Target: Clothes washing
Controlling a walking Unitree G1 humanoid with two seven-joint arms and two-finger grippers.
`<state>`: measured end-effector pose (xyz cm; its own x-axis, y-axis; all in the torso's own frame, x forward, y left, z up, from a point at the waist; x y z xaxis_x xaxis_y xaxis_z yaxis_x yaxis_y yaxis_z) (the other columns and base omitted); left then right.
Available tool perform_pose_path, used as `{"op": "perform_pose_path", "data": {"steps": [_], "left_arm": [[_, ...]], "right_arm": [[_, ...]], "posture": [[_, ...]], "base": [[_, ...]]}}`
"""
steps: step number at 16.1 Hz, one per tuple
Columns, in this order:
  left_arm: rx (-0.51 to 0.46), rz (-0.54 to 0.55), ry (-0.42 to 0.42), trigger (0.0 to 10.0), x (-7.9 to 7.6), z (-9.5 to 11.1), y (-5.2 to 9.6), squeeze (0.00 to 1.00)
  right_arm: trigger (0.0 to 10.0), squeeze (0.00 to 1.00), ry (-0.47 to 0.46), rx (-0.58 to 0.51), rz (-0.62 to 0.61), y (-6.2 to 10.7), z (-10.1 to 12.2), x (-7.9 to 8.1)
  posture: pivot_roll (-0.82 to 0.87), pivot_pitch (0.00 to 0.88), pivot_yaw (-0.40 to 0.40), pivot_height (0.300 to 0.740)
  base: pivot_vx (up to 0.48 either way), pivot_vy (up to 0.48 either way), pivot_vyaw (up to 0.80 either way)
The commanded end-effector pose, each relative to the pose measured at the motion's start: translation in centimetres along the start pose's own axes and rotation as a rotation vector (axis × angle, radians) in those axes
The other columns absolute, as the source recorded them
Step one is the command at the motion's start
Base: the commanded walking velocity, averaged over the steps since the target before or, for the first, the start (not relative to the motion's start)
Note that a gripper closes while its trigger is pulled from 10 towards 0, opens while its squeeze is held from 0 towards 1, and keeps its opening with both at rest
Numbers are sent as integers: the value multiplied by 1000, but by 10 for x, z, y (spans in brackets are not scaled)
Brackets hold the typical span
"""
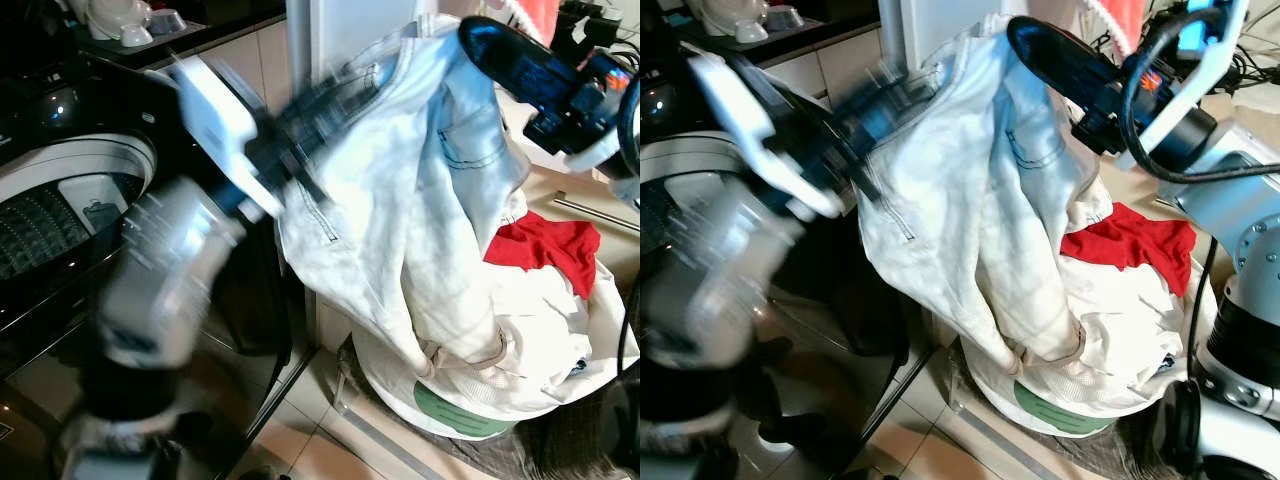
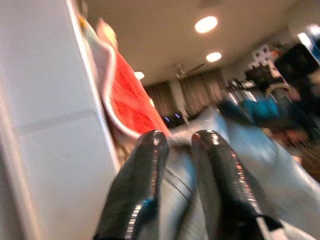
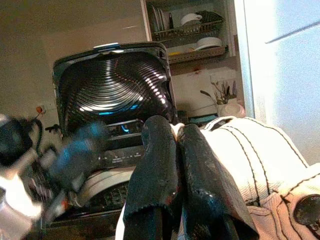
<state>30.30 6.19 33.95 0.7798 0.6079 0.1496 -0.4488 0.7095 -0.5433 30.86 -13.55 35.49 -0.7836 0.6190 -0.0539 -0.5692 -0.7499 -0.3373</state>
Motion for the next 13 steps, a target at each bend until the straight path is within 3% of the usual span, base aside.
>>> {"op": "perform_pose_path", "data": {"steps": [1, 3, 6, 9, 10, 11, 13], "left_arm": [[35, 17, -18, 10000, 8, -5, -1, 1000], [96, 26, -58, 10000, 16, -17, -3, 1000], [79, -32, 6, 10000, 7, -18, -14, 1000], [131, -21, -22, 10000, 11, -32, -14, 1000], [137, -23, -9, 10000, 11, -34, -14, 918], [152, -62, 79, 10000, 4, -42, -10, 0], [183, -94, 140, 10000, -4, -52, -7, 0]], "right_arm": [[0, 0, 25, -30, 14, 2, 9, 2], [0, 0, 32, -29, 48, 5, 9, 9], [0, 0, 47, -34, 66, 9, 11, 13], [0, 0, 58, -51, 88, 10, 15, 19], [0, 0, 60, -54, 94, 11, 16, 20], [0, 0, 62, -62, 110, 11, 17, 23], [0, 0, 60, -68, 126, 11, 18, 26]], "posture": [[-66, 0, 36, 740], [-69, 0, 40, 740], [-77, 0, 54, 740], [-86, 0, 65, 740], [-86, 0, 65, 740], [-86, 0, 66, 740], [-86, 0, 66, 740]], "base": [[0, 0, 0], [0, 0, 0], [0, 0, 0], [0, 0, 0], [0, 0, 0], [0, 0, 0], [0, 0, 0]]}}
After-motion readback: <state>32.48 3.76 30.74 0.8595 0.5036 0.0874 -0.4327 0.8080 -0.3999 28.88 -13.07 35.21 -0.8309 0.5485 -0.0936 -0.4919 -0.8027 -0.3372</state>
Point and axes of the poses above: a point about 5 cm out from each wrist's last joint towards the gripper, its own y axis pointing back from the gripper into the wrist, its own z axis along the axis of the wrist's last joint, x = y × z, the point moved 6 cm from there along -y, pointing out of the wrist towards the gripper, and after that the axes turned 13 degrees about y, right-handed, at the moved point
